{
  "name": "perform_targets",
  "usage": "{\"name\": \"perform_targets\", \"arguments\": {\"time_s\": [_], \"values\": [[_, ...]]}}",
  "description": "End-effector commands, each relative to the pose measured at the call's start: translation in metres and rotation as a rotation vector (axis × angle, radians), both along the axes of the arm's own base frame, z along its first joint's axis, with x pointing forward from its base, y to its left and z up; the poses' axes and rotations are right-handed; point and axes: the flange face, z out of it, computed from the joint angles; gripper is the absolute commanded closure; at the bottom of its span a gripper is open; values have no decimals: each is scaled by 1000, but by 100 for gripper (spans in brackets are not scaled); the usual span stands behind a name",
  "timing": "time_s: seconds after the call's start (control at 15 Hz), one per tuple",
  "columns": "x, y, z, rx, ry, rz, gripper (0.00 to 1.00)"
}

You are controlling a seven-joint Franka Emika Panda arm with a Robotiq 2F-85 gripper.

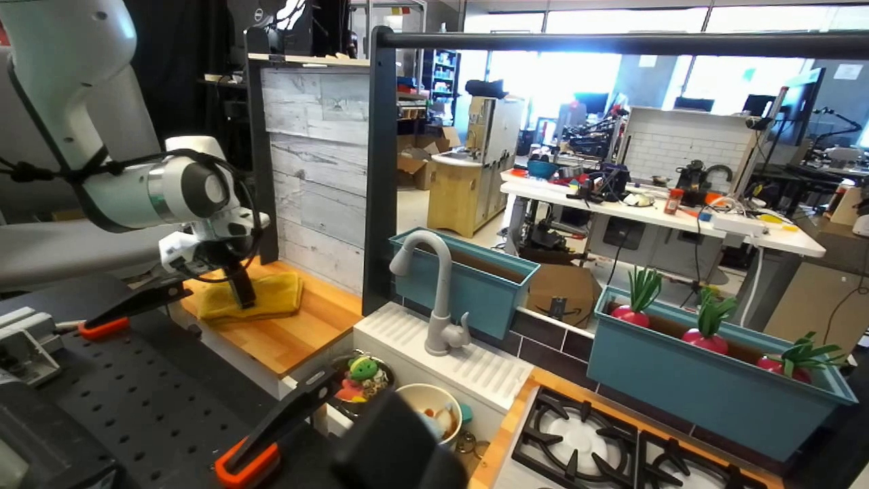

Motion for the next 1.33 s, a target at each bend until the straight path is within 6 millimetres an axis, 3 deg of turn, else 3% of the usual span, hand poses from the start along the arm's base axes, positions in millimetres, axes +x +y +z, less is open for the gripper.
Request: {"name": "perform_targets", "arguments": {"time_s": [0.0,0.13,0.2,0.33,0.67,0.73,0.87,1.0,1.13,1.27], "values": [[-20,92,16,138,-76,93,0],[-25,110,23,167,-70,103,0],[-25,102,20,158,-63,74,0],[-25,64,8,115,-44,-10,0],[-31,-68,-21,-58,-3,-267,0],[-27,-77,-21,-63,-16,-283,0],[-23,-69,-24,-46,-19,-265,0],[-17,-31,-16,23,-45,-219,0],[-13,17,9,105,-78,-173,0],[-8,47,23,158,-96,-135,0]]}}
